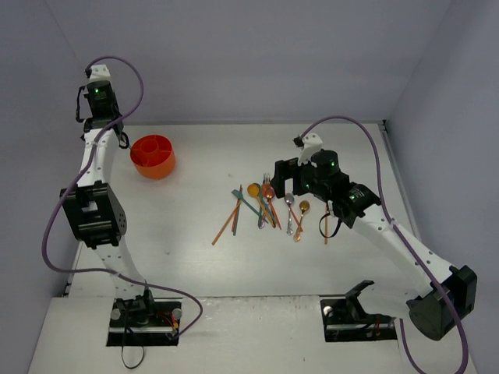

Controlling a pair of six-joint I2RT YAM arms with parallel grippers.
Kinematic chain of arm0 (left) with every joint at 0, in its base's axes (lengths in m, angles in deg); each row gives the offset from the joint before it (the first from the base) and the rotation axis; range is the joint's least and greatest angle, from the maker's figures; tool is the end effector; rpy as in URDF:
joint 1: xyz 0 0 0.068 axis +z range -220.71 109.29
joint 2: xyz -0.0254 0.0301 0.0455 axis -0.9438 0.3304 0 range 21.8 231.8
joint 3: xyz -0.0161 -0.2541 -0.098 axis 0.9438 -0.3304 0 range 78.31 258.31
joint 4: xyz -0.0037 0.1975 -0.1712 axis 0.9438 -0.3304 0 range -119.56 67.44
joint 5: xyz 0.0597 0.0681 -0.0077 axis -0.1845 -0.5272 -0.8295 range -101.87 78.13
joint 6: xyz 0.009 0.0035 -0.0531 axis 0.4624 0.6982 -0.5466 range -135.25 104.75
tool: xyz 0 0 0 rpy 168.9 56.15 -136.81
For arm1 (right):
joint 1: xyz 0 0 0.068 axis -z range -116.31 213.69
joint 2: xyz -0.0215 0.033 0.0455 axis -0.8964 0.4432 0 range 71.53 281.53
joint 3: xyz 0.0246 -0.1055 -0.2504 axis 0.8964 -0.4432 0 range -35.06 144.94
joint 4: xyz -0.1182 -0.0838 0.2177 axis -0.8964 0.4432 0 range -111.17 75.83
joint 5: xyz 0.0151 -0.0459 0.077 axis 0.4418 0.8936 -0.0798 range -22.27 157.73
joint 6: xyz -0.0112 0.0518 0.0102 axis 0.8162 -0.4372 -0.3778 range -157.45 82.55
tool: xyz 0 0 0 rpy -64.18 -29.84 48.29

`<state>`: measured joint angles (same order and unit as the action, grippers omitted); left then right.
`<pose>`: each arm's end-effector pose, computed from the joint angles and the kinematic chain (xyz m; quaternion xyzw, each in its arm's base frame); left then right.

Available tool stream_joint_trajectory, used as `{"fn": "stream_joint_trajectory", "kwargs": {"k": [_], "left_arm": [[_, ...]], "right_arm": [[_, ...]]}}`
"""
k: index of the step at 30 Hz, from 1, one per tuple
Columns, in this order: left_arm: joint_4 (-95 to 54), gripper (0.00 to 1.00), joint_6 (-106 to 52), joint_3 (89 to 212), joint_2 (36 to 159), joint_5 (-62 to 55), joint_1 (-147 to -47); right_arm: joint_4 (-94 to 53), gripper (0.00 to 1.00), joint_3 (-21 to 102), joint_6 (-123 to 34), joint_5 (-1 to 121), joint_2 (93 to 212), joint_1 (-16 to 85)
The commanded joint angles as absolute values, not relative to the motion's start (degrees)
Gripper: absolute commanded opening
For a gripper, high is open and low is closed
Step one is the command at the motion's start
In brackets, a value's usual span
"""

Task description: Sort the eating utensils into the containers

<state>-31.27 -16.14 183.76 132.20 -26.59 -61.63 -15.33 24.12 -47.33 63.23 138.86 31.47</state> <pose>0.4594 0.0826 0.3739 -0.1466 0.7699 0.1441 0.6041 0.2317 0.1494 0.3553 -0.1762 0.7677 0.2499 0.5631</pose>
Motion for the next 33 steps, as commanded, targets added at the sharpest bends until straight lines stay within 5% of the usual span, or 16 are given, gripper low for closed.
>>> {"fn": "stream_joint_trajectory", "kwargs": {"k": [1,13,33], "left_arm": [[-27.45,0.00,-15.65,186.95,132.85,-25.30,-61.57],[-26.99,0.01,-16.95,183.79,135.67,-25.06,-61.57],[-28.77,0.17,-19.22,183.43,138.74,-25.31,-61.50]], "right_arm": [[-17.01,1.00,24.90,-46.42,64.72,138.97,32.25],[-16.95,1.00,25.05,-46.92,64.06,139.56,32.84],[-16.77,1.00,24.62,-47.50,63.50,138.88,33.11]]}}
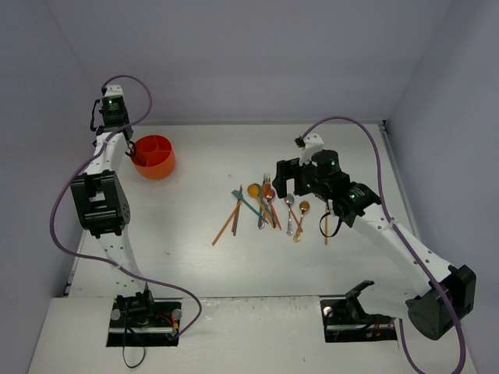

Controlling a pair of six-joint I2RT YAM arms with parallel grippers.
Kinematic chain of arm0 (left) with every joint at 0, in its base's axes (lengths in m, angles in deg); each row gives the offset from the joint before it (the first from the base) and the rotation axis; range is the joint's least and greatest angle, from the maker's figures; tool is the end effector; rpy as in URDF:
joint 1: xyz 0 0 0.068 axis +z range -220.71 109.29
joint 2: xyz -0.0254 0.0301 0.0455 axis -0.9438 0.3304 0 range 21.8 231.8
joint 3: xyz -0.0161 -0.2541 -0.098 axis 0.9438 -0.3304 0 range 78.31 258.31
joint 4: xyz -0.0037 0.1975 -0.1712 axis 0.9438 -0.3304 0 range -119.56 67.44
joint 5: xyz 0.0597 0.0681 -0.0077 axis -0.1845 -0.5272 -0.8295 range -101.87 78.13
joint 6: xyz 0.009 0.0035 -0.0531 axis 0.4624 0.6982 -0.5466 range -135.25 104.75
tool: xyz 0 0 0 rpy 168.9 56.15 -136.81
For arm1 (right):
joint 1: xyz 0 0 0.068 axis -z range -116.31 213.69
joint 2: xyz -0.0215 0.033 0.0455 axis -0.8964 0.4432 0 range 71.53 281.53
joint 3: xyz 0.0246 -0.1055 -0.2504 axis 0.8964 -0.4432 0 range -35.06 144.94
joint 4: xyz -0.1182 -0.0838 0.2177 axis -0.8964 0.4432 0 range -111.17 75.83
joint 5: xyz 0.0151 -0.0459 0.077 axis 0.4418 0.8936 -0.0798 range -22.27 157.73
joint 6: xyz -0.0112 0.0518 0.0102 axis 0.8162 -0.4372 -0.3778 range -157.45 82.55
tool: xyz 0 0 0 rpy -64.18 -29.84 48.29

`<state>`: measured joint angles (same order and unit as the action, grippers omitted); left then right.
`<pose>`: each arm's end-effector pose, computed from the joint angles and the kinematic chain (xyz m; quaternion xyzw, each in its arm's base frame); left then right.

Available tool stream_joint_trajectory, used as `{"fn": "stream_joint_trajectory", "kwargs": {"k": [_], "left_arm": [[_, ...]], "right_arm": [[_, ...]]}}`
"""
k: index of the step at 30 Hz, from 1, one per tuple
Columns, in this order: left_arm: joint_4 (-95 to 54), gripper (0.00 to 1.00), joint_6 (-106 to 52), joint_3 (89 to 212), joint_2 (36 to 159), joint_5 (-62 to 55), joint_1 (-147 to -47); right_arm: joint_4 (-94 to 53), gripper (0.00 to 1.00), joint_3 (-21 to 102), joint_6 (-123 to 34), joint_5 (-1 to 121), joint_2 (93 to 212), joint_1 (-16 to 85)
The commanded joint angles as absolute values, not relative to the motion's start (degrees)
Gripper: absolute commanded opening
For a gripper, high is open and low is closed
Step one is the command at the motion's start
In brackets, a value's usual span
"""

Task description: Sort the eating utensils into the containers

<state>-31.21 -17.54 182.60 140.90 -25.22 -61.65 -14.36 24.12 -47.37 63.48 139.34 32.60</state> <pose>0.4927 0.0869 0.2963 -0.1455 0.8201 0.1291 0.5381 0.2360 0.1455 0.3514 -0.1681 0.7774 0.2397 0.5567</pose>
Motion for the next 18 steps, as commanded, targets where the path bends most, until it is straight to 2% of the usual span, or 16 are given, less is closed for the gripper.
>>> {"fn": "stream_joint_trajectory", "kwargs": {"k": [1,4,5,10,18], "left_arm": [[-28.82,0.21,-19.40,183.46,138.38,-25.16,-61.50],[-28.97,0.33,-19.97,183.69,136.12,-24.46,-61.57],[-29.06,0.41,-20.24,183.78,134.67,-24.36,-61.57],[-31.85,0.59,-21.96,183.80,128.94,-23.14,-61.64],[-39.17,0.65,-27.28,177.56,115.24,-16.17,-62.75]], "right_arm": [[-16.77,1.00,24.62,-47.42,63.43,138.91,33.11],[-16.77,1.00,24.62,-47.38,63.42,139.54,33.11],[-16.77,1.00,24.62,-47.63,63.42,139.72,33.11],[-16.52,0.97,25.01,-49.35,64.26,142.78,33.11],[-16.33,0.81,25.41,-54.44,65.05,150.93,33.19]]}}
